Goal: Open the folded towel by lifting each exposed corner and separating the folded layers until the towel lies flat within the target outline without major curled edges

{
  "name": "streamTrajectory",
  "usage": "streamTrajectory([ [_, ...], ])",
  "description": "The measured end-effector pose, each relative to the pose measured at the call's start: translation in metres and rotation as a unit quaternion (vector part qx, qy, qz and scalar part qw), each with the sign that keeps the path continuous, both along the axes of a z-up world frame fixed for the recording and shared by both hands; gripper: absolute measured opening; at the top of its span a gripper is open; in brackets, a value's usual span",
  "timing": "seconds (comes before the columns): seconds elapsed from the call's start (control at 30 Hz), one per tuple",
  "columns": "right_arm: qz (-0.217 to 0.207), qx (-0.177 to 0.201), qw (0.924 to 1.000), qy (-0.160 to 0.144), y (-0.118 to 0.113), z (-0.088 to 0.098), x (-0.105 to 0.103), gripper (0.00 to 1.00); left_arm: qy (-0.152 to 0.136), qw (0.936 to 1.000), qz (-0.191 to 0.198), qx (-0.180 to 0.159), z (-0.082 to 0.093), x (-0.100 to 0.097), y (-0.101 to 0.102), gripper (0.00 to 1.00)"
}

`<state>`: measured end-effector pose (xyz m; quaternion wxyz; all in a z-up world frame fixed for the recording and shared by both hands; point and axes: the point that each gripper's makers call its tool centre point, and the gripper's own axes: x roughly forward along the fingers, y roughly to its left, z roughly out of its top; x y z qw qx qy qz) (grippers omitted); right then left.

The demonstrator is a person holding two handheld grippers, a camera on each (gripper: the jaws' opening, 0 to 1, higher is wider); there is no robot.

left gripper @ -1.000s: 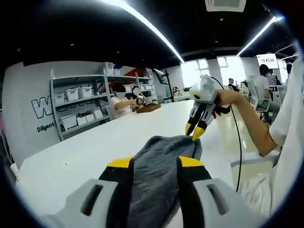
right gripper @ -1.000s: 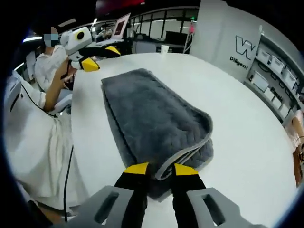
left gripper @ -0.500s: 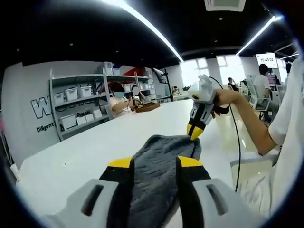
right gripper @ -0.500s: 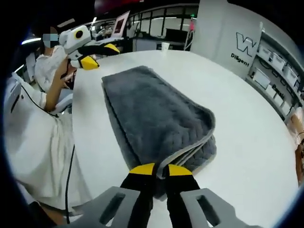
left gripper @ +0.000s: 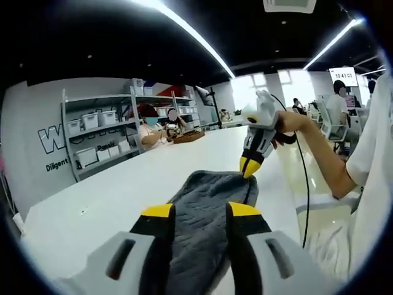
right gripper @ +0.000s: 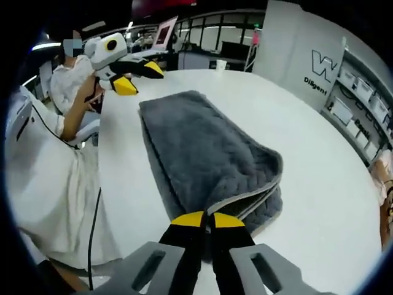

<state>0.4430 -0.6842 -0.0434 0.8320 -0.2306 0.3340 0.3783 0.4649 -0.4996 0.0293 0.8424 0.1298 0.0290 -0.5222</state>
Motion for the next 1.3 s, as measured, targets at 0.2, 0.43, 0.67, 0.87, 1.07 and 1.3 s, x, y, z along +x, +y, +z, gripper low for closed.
streamTrajectory([
  [0.2,0.006,-0.006,0.9998,-0.019,0.004,0.008,0.001,0.0,0.0,1.0,-0.001,0.002,0.0,0.0,0.0,0.33],
  [0.43,0.015,-0.009,0.9989,-0.044,0.012,0.02,0.002,0.0,0.001,1.0,-0.003,0.003,-0.001,-0.001,-0.002,0.32],
  [0.67,0.032,-0.005,0.9971,-0.069,0.028,0.029,0.009,0.0,0.003,1.0,-0.004,0.008,-0.004,-0.002,-0.003,0.34],
  [0.87,0.043,0.003,0.9951,-0.089,0.04,0.038,0.013,0.0,0.003,1.0,-0.004,0.007,-0.002,-0.002,-0.003,0.34],
  [1.07,0.058,0.005,0.9936,-0.097,0.05,0.041,0.011,0.0,0.003,0.9999,-0.006,0.008,-0.002,-0.004,-0.003,0.34],
  [1.3,0.071,0.01,0.9904,-0.118,0.064,0.049,0.013,0.0,0.005,0.9999,-0.013,0.0,-0.001,-0.007,-0.006,0.33],
])
